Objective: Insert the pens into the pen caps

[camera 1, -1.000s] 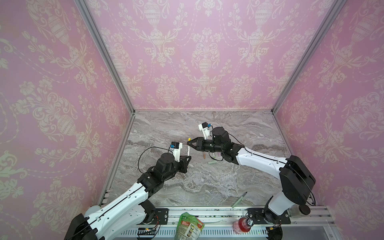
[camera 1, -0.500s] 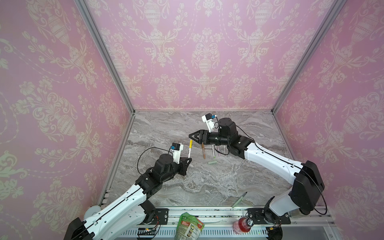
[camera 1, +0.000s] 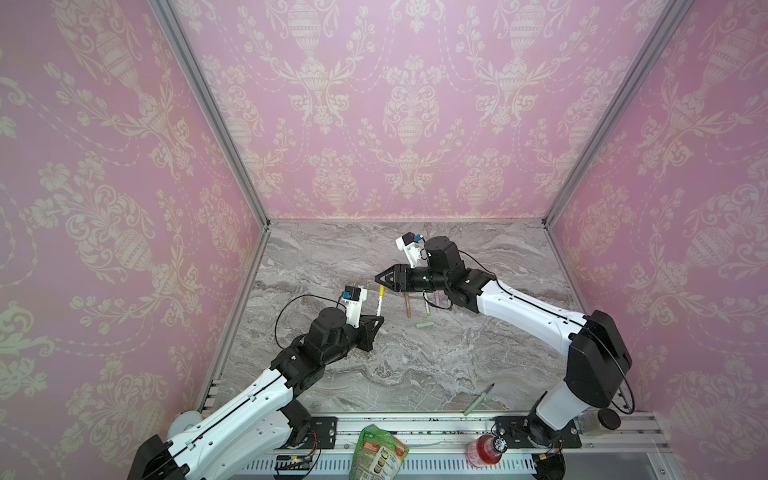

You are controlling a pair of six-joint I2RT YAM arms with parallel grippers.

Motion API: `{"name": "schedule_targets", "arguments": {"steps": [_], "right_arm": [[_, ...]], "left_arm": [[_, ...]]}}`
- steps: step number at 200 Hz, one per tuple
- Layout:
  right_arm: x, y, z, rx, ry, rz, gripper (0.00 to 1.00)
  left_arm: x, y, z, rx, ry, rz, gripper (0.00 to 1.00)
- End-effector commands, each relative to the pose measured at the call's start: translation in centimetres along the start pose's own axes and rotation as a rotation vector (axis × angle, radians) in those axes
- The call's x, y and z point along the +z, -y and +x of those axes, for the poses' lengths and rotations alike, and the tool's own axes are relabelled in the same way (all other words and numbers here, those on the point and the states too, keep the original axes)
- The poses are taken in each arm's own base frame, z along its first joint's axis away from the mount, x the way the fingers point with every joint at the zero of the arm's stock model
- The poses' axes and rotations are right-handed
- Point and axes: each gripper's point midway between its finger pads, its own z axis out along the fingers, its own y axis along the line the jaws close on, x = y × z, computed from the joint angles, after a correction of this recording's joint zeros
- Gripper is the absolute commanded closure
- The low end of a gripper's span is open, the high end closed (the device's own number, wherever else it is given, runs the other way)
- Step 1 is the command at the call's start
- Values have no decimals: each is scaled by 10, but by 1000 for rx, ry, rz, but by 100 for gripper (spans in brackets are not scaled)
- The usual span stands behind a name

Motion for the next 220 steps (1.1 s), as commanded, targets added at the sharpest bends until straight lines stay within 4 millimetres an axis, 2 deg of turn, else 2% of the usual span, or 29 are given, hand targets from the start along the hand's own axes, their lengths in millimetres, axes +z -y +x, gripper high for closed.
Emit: {"name": "schedule_targets", "arguments": {"steps": [1,35,111,156,186,220], "right_arm": [[4,-7,-1,-13,-19,-26,56],[10,-6,6,1,-48,-27,76],[15,-1,22,1,-115,-11,100],[17,10,47,11,-193,28,100],[21,16,72,24,-265,42,100],[34,20,118,53,-372,49,100]], "left_arm": [[0,5,-4,20,5,25,100],[0,4,-7,21,20,17,100],[-4,5,-29,49,105,-5,100],[-11,14,-59,137,232,-1,100],[-20,20,-86,207,357,-6,100],[-30,31,-117,285,506,-7,100]]}}
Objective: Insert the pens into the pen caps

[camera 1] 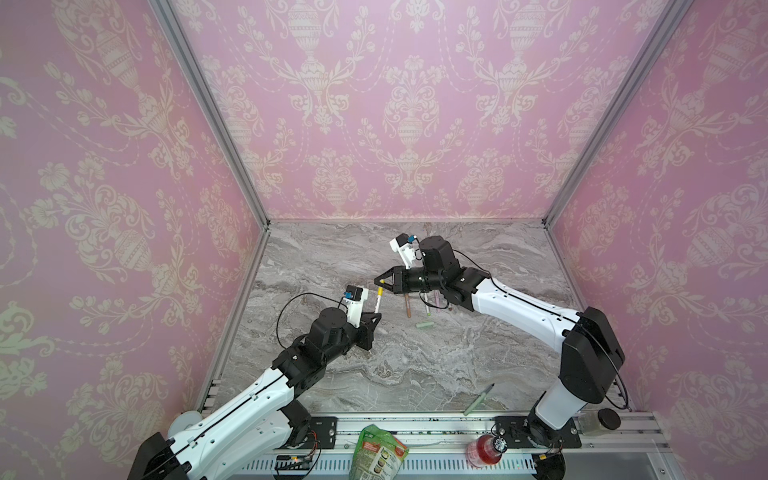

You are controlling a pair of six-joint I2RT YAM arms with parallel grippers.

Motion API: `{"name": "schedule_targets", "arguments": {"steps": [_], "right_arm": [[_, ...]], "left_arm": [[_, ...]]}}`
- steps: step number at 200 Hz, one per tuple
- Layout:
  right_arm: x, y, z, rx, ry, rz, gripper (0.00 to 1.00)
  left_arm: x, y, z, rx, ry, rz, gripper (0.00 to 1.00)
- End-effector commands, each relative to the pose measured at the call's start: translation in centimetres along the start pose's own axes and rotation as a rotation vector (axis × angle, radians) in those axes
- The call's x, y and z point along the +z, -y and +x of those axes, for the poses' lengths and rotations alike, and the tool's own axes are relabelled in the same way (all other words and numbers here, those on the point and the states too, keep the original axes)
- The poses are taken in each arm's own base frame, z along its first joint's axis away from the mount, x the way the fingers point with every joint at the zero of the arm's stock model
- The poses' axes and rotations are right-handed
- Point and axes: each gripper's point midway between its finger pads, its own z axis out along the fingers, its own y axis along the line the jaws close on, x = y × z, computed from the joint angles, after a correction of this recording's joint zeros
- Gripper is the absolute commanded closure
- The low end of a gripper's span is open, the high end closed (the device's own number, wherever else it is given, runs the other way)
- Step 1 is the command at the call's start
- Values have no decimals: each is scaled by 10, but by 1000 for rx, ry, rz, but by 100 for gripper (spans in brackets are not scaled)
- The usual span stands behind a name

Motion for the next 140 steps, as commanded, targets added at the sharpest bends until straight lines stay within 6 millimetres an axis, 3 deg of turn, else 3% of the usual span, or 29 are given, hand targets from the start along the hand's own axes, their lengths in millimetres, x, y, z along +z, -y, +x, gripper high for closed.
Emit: {"name": "schedule_targets", "arguments": {"steps": [1,19,22,36,59,102,140], "right_arm": [[27,22,110,93,-327,53,100],[40,17,138,139,-374,17,100],[41,25,153,162,-401,31,100],[49,28,181,205,-443,32,100],[57,27,208,238,-477,28,100],[61,27,212,268,-464,22,100],[60,25,202,263,-451,22,100]], "left_arm": [[-27,23,-112,113,446,31,100],[-30,25,-131,141,521,12,100],[-30,24,-134,144,531,4,100],[-29,23,-146,161,568,-24,100],[-26,26,-161,194,598,-38,100],[-26,26,-172,214,632,-62,100],[-25,21,-161,188,585,-69,100]]}}
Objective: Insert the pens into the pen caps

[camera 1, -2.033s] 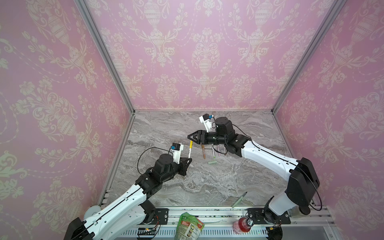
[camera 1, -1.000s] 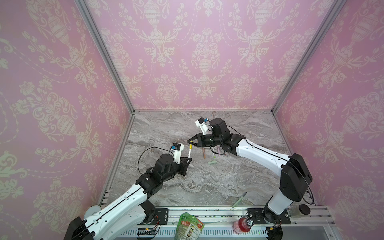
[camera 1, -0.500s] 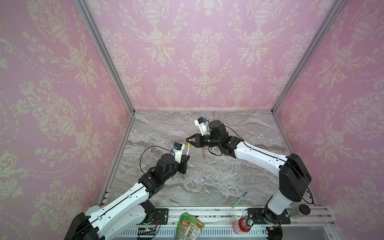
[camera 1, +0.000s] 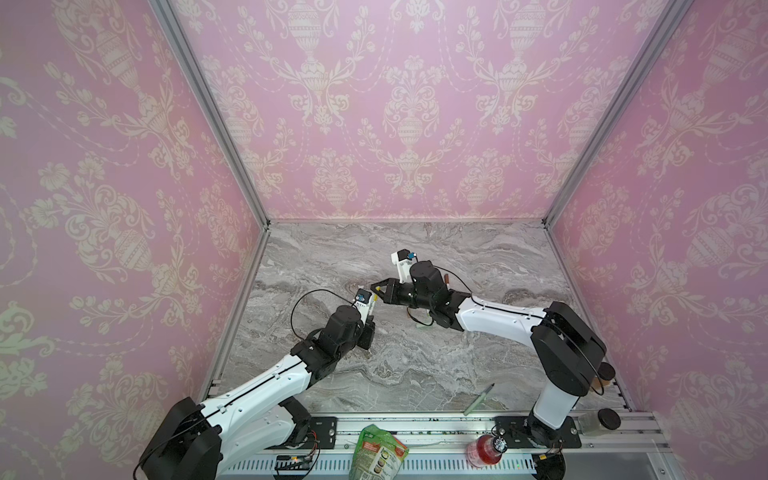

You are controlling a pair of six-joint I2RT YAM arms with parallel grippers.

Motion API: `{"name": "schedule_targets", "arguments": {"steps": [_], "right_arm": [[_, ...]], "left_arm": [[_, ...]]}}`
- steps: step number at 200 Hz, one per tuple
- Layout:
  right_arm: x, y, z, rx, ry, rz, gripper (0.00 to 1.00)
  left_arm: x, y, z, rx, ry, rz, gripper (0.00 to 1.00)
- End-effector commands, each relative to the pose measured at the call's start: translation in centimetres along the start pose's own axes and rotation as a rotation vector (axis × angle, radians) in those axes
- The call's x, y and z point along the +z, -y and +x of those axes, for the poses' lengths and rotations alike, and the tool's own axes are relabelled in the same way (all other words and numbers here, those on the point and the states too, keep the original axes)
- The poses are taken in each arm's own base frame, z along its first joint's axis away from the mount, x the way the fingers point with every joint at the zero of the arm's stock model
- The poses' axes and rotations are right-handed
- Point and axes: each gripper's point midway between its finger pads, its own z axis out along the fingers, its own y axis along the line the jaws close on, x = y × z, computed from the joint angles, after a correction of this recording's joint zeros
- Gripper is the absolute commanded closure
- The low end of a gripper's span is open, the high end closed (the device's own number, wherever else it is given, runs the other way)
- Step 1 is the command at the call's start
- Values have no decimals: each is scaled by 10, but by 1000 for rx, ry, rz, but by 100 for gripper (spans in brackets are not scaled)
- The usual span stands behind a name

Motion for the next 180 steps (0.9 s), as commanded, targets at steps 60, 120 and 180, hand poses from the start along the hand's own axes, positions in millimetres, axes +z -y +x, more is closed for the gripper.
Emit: {"name": "schedule_targets", "arguments": {"steps": [60,120,180], "right_arm": [[-36,-8,63,82,-348,-27,80],[-87,-22,-44,-49,-106,32,55],[-183,74,-19,-161,-83,596,55]], "left_arm": [[-61,-14,-108,-274,377,-32,100],[-50,-32,-16,-445,100,-127,100],[-12,-15,10,-504,-142,-128,100]]}}
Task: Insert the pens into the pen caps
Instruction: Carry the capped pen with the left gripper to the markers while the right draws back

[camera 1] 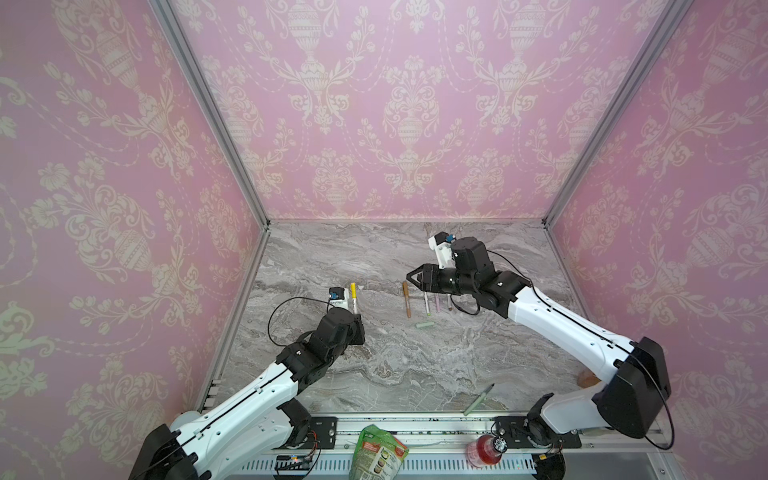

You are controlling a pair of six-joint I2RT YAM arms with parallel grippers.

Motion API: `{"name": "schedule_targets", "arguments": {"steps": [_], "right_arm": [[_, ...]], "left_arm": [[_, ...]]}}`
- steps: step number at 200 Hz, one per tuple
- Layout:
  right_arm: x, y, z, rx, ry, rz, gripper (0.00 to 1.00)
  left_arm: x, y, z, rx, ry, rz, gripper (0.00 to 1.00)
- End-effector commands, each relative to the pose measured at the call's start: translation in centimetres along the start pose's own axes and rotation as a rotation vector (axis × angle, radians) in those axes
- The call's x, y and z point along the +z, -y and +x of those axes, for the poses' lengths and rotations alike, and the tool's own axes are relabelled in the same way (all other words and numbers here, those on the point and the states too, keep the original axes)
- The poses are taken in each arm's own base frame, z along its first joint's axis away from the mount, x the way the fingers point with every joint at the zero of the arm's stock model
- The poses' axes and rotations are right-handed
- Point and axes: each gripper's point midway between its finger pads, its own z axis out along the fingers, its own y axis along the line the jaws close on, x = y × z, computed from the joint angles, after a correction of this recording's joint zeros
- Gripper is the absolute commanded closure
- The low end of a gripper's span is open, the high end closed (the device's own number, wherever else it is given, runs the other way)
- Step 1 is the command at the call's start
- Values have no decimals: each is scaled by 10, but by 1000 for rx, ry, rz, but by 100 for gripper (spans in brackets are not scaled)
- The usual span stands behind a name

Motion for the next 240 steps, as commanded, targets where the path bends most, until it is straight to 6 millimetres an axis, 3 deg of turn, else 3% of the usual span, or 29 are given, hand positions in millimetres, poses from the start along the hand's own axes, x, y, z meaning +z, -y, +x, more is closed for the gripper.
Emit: {"name": "schedule_targets", "arguments": {"steps": [1,22,55,118,173,240], "right_arm": [[-28,74,45,-77,-91,329,55],[-43,99,68,-79,-108,401,55],[-46,123,98,-67,-179,457,54],[-50,159,147,36,-269,543,54],[-55,165,153,42,-249,539,53],[-55,168,154,32,-245,529,53]], "left_arm": [[10,10,1,-58,-81,-8,100],[30,24,2,-54,-142,-6,100],[62,49,-4,-44,-226,0,100],[118,59,-4,-71,-293,-24,98],[157,61,-4,-58,-314,-46,99],[182,52,3,12,-378,-142,95]]}}
